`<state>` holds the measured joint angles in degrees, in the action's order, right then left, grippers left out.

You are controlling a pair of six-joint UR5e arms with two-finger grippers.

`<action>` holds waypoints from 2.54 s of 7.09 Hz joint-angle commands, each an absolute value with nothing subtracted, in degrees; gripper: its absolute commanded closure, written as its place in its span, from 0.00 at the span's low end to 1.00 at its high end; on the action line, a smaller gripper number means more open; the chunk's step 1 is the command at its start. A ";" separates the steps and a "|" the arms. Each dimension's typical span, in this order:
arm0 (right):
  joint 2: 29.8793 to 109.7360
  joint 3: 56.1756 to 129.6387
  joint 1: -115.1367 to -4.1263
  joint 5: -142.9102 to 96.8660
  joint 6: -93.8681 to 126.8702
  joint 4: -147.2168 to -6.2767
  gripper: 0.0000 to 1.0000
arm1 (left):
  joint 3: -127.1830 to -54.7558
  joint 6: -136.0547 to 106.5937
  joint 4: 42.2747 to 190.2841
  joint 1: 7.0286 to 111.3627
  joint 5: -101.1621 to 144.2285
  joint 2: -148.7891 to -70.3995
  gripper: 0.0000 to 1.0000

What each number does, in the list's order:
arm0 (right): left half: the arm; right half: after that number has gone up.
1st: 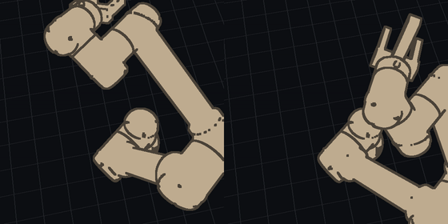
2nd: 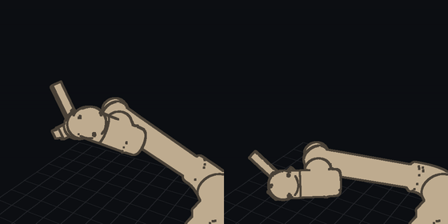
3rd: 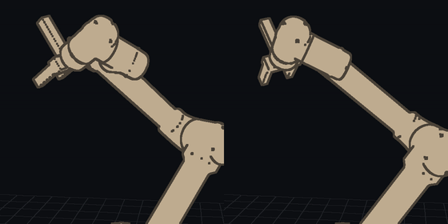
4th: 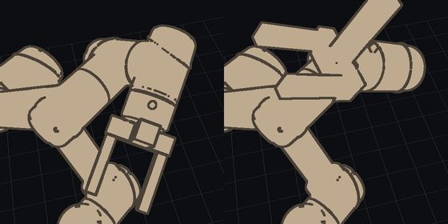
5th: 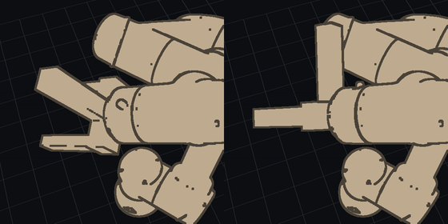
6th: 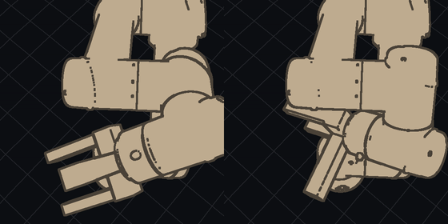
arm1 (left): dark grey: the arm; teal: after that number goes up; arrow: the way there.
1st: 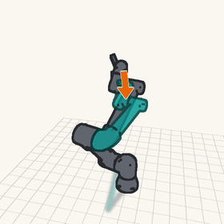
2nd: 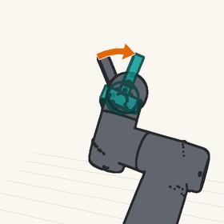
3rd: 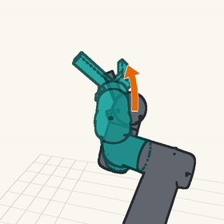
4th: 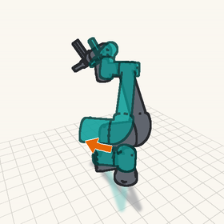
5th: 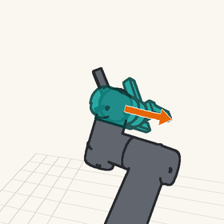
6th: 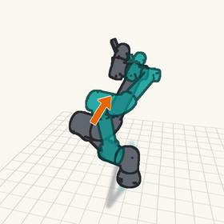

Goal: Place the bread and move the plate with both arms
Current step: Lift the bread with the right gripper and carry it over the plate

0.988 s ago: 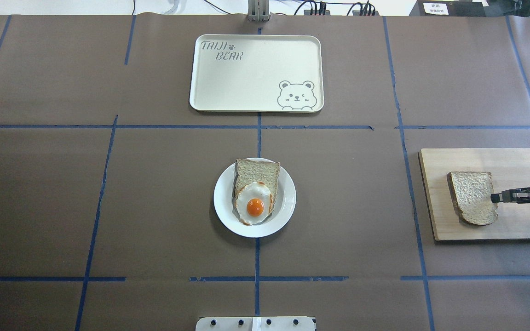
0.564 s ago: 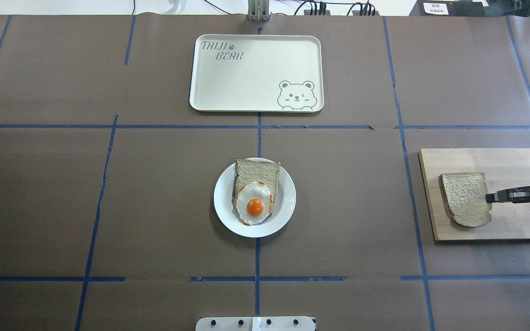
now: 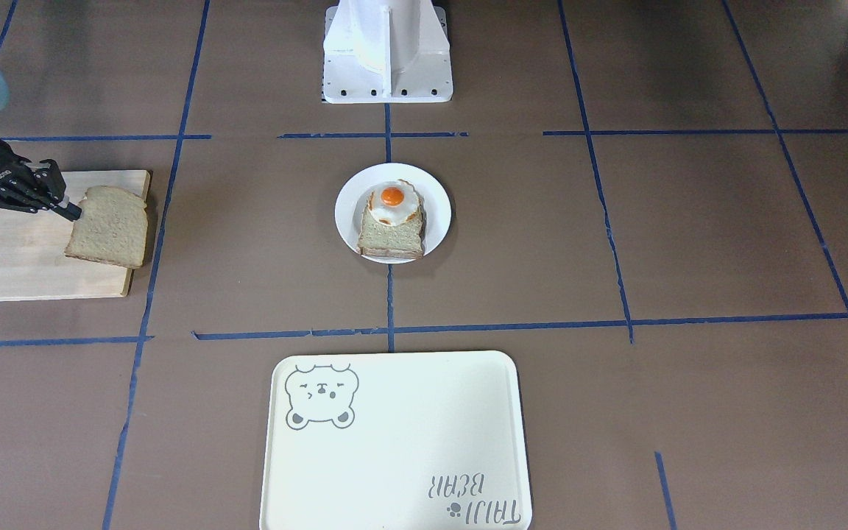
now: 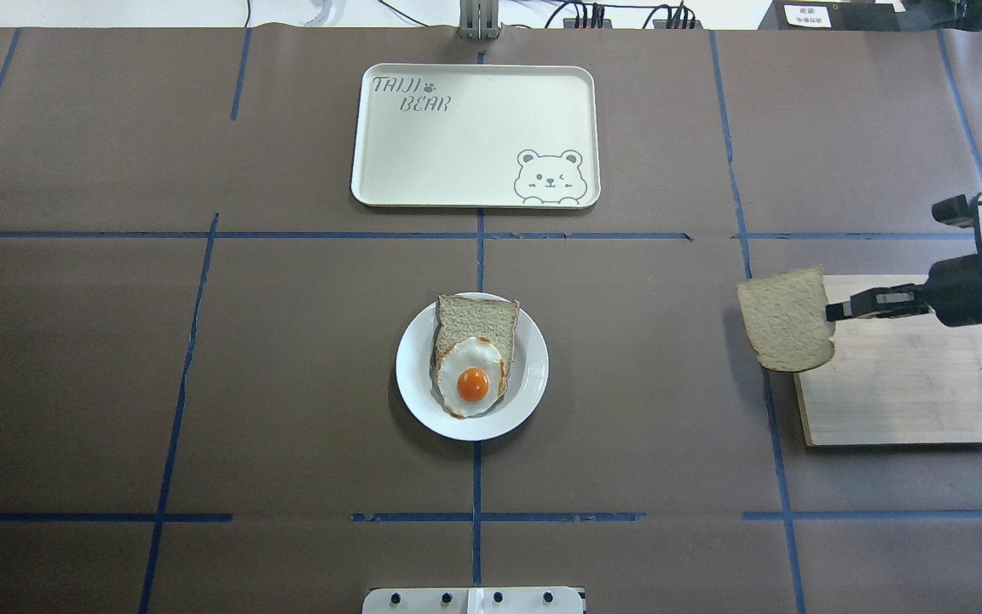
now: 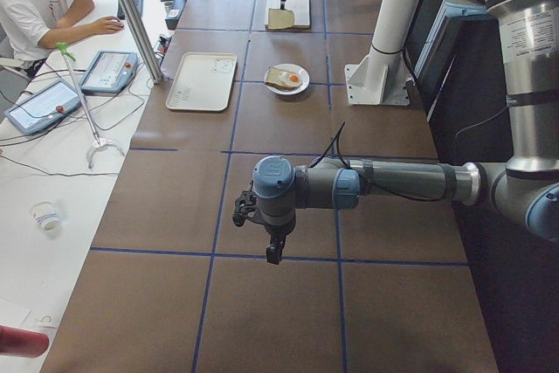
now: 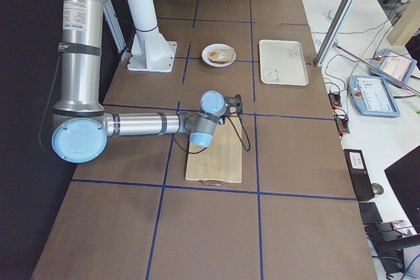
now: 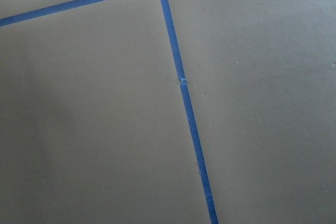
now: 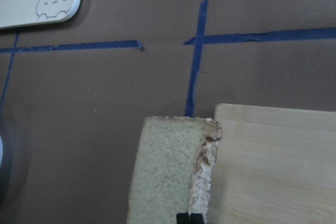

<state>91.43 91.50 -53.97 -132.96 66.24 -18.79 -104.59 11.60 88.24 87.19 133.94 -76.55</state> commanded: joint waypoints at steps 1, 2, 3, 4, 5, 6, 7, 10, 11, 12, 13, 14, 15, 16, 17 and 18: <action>81.43 91.58 -52.92 -133.07 73.09 -21.52 1.00 | -104.59 11.60 88.24 87.19 133.95 -76.55 0.00; 77.47 91.58 -51.69 -132.54 75.74 -22.75 1.00 | -104.59 11.60 88.24 87.19 133.95 -76.55 0.00; 72.82 91.58 -49.77 -130.62 78.11 -25.46 1.00 | -104.59 11.60 88.24 87.19 133.95 -76.55 0.00; 68.68 91.67 -46.96 -127.47 79.18 -28.88 1.00 | -104.50 11.60 89.11 87.19 133.95 -76.55 0.00; 65.68 91.67 -42.41 -121.26 82.06 -30.22 1.00 | -104.50 11.51 89.82 87.19 133.95 -76.55 0.00; 64.87 91.67 -37.67 -114.59 82.35 -30.23 1.00 | -104.50 11.51 89.82 87.19 133.95 -76.55 0.00; 64.69 91.67 -33.88 -110.17 82.44 -30.23 1.00 | -104.41 11.51 89.82 87.19 133.95 -76.55 0.00; 63.29 91.41 -25.25 -100.76 82.35 -30.23 1.00 | -104.33 11.51 89.82 87.19 133.86 -76.55 0.00; 63.46 91.58 -24.09 -100.11 82.35 -30.23 1.00 | -104.33 11.51 89.91 87.19 133.86 -76.55 0.00; 63.89 91.67 -23.82 -100.11 82.27 -30.23 1.00 | -104.33 11.60 89.91 87.19 133.86 -76.55 0.00; 64.59 91.67 -23.73 -100.11 82.18 -30.06 1.00 | -104.24 11.60 89.91 87.10 133.94 -76.55 0.00; 65.12 91.67 -23.82 -100.19 82.09 -29.80 1.00 | -104.24 11.51 89.91 87.10 133.95 -76.55 0.00; 65.39 91.58 -24.08 -100.20 82.09 -29.71 1.00 | -104.24 11.60 89.91 87.10 133.95 -76.55 0.00; 66.43 91.67 -24.08 -100.28 82.09 -29.53 1.00 | -104.24 11.60 89.91 87.10 133.95 -76.55 0.00; 66.62 92.10 -24.17 -100.02 82.09 -29.44 1.00 | -104.24 11.60 89.91 87.01 133.95 -76.55 0.00; 67.23 92.28 -24.17 -100.02 82.18 -29.44 0.99 | -104.24 11.60 89.91 87.01 133.95 -76.55 0.00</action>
